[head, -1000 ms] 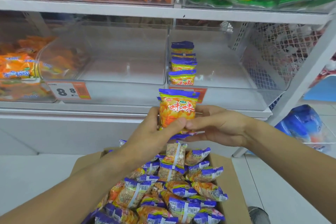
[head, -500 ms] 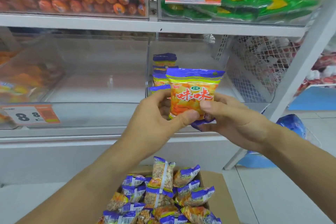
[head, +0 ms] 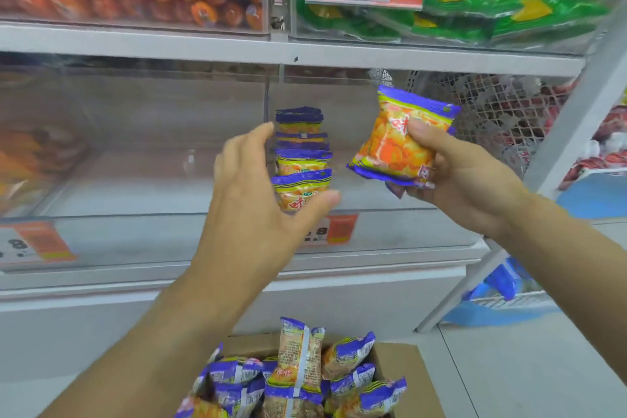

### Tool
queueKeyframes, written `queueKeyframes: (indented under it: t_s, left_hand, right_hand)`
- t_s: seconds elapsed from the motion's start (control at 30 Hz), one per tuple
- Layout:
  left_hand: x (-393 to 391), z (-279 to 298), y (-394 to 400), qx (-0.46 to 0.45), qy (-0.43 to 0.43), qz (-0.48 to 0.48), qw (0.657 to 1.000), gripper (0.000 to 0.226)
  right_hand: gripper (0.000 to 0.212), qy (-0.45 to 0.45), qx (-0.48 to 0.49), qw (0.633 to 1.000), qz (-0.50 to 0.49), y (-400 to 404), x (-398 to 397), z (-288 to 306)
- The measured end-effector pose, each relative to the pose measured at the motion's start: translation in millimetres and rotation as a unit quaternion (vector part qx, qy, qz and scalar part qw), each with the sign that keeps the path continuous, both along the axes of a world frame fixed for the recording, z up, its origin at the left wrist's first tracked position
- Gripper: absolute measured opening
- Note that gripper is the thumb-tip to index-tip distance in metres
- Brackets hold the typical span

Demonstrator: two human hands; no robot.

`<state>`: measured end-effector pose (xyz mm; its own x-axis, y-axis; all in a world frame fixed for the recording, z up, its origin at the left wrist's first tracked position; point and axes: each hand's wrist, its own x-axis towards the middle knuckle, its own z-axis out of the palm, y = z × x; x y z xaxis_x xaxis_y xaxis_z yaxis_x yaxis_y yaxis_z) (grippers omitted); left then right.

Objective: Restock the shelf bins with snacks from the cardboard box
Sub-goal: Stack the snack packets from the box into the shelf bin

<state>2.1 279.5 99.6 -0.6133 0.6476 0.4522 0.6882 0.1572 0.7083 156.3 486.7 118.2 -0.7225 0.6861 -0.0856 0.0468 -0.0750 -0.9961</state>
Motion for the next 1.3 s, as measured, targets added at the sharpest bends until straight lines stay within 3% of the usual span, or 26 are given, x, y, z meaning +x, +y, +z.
queueKeyframes:
  t_s: [0.1,0.17,0.23,0.33,0.4,0.53,0.57,0.67,0.8,1.03,1.17,1.23,1.3]
  left_hand:
    - [-12.7,-12.9,1.7,-0.105,0.004,-0.038,0.994,0.117]
    - [-12.1,-19.5,1.9,-0.131,0.020,-0.026,0.991,0.125]
    - [-11.2,-24.8,1.4,-0.121,0.036,0.009,0.992,0.120]
    - [-11.7,-29.4,1.7,-0.101,0.050,0.026,0.993,0.112]
    - [-10.1,-30.6,2.0,-0.091,0.049,0.021,0.994,0.110]
    - [-11.5,-36.7,4.4,-0.078,0.056,0.015,0.995,0.109]
    - [-13.4,-38.7,5.1,-0.077,0.060,0.015,0.995,0.109]
    - [-16.7,-43.5,5.3,-0.081,0.069,0.019,0.994,0.109]
    - [-17.4,-46.6,5.3,-0.081,0.085,0.035,0.993,0.110]
    - [-13.6,-46.5,8.5,-0.080,0.085,0.036,0.993,0.106]
    - [-12.7,-47.0,9.5,-0.084,0.082,0.035,0.992,0.107]
    - [-13.7,-48.1,9.7,-0.083,0.091,0.039,0.992,0.105]
    - [-15.1,-48.5,8.8,-0.081,0.096,0.041,0.991,0.104]
  right_hand:
    - [0.083,-0.026,-0.013,0.997,-0.065,33.8,-13.9,-7.8]
    - [0.054,-0.057,-0.026,0.991,-0.114,54.0,-30.5,-18.1]
    - [0.034,-0.098,-0.017,0.986,-0.133,70.5,-51.2,-28.0]
    - [0.025,-0.143,0.008,0.985,-0.098,87.1,-84.3,-38.4]
    - [0.032,-0.151,0.019,0.986,-0.073,94.7,-102.8,-42.6]
    - [0.102,-0.148,0.063,0.986,-0.043,111.3,-121.0,-57.0]
    - [0.108,-0.154,0.080,0.983,-0.053,113.4,-121.8,-60.6]
    - [0.081,-0.175,0.135,0.972,-0.076,110.7,-119.8,-64.0]
    - [0.064,-0.179,0.168,0.965,-0.088,113.3,-128.0,-71.6]
    - [0.061,-0.254,0.258,0.925,-0.114,112.7,-127.4,-67.6]
    - [0.025,-0.190,0.185,0.959,-0.104,115.4,-121.1,-72.1]
    - [0.027,-0.151,0.158,0.968,-0.125,114.2,-123.0,-69.8]
    - [0.043,-0.150,0.150,0.968,-0.132,112.1,-128.8,-68.7]
